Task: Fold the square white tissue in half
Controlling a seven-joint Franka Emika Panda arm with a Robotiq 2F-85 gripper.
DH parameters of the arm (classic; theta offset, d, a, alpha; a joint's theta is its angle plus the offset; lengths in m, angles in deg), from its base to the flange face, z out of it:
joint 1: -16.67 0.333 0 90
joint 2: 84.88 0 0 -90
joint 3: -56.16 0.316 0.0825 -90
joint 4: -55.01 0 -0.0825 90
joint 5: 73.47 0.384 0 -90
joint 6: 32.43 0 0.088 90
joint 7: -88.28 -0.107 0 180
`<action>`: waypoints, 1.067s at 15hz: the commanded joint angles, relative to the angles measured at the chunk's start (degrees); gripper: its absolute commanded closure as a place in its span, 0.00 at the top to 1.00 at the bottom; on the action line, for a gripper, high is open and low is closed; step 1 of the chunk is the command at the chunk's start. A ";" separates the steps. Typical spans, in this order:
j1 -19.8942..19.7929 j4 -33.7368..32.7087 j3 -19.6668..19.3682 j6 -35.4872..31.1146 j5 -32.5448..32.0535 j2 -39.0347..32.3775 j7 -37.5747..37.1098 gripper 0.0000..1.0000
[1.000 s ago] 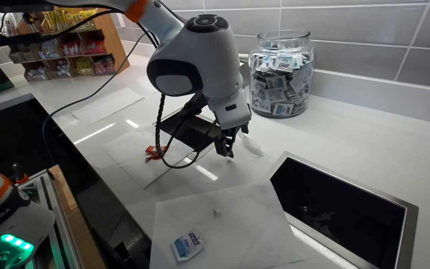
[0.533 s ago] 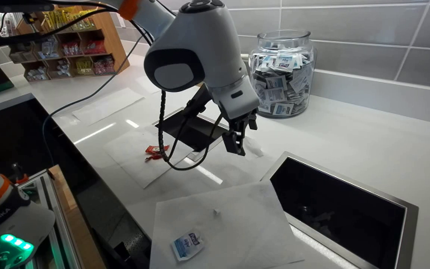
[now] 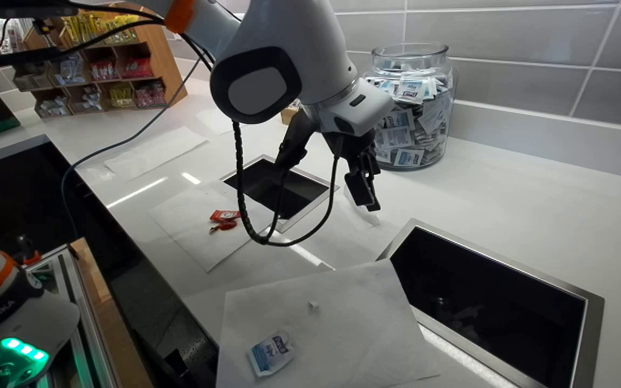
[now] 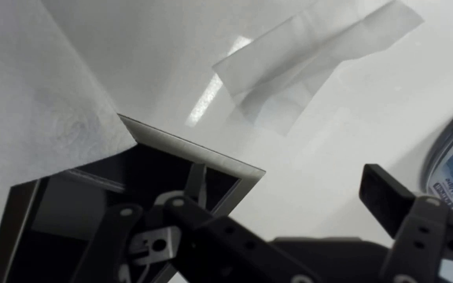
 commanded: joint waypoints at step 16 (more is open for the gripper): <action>-3.71 -5.53 8.54 -2.33 -3.67 -7.46 25.84 1.00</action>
